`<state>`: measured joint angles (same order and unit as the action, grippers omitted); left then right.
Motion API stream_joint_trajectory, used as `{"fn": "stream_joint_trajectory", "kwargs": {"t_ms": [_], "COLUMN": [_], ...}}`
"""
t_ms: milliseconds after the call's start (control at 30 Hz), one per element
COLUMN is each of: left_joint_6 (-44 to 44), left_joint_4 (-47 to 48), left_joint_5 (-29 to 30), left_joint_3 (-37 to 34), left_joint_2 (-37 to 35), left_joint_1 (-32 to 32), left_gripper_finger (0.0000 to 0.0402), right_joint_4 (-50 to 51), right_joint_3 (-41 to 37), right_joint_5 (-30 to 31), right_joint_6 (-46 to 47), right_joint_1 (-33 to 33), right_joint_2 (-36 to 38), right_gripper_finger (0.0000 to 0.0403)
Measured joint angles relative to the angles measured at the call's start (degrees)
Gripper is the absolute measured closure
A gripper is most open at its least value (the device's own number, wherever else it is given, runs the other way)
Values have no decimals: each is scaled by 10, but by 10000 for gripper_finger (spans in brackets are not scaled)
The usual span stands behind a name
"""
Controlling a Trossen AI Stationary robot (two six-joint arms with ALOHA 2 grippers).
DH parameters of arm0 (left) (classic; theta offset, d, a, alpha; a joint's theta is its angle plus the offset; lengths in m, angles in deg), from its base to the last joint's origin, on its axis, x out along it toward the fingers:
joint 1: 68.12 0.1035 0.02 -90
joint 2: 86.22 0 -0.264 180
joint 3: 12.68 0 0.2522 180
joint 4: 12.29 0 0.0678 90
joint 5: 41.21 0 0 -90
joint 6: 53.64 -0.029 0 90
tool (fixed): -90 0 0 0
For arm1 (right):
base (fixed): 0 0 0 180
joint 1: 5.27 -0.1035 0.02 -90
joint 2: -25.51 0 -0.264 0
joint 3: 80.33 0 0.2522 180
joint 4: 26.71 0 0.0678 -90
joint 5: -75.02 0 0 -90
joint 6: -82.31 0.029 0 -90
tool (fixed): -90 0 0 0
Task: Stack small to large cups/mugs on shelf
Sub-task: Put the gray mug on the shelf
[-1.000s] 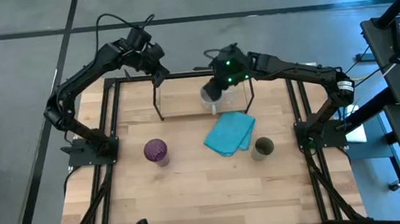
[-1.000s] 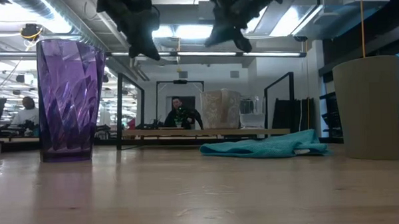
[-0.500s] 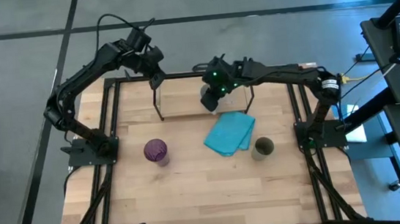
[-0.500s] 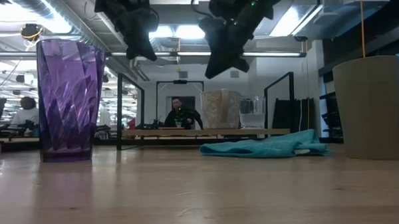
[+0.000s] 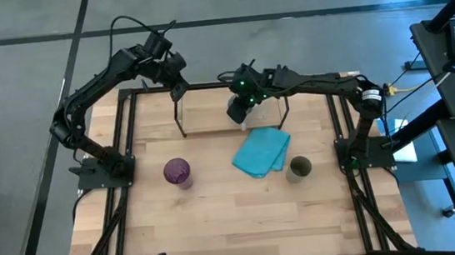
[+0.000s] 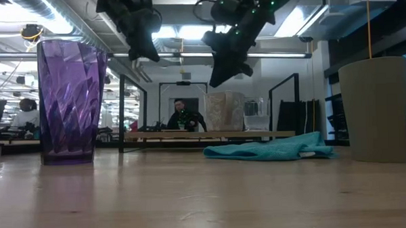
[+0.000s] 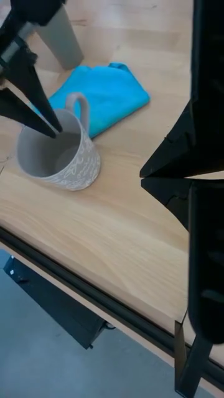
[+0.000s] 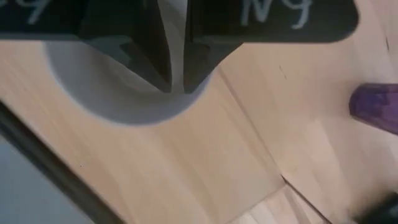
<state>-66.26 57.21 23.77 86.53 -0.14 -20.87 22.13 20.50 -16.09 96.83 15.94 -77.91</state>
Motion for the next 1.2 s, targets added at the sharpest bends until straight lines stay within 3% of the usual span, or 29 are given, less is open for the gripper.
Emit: {"fn": "stream_joint_trajectory", "kwargs": {"t_ms": [200, 567, 1200], "left_joint_6": [0, 2, 2], "left_joint_4": [-1, -2, -6], "left_joint_5": [3, 9, 20], "left_joint_3": [0, 0, 0], "left_joint_2": [0, 0, 0], "left_joint_1": [0, 1, 1], "left_gripper_finger": [401, 401, 401], "right_joint_4": [-20, -26, -46], "right_joint_3": [0, 0, -1], "right_joint_5": [-32, 13, -4], "right_joint_6": [14, -7, 2], "right_joint_1": [0, 4, 4], "right_joint_2": [-27, -29, -44], "right_gripper_finger": [357, 357, 357]}}
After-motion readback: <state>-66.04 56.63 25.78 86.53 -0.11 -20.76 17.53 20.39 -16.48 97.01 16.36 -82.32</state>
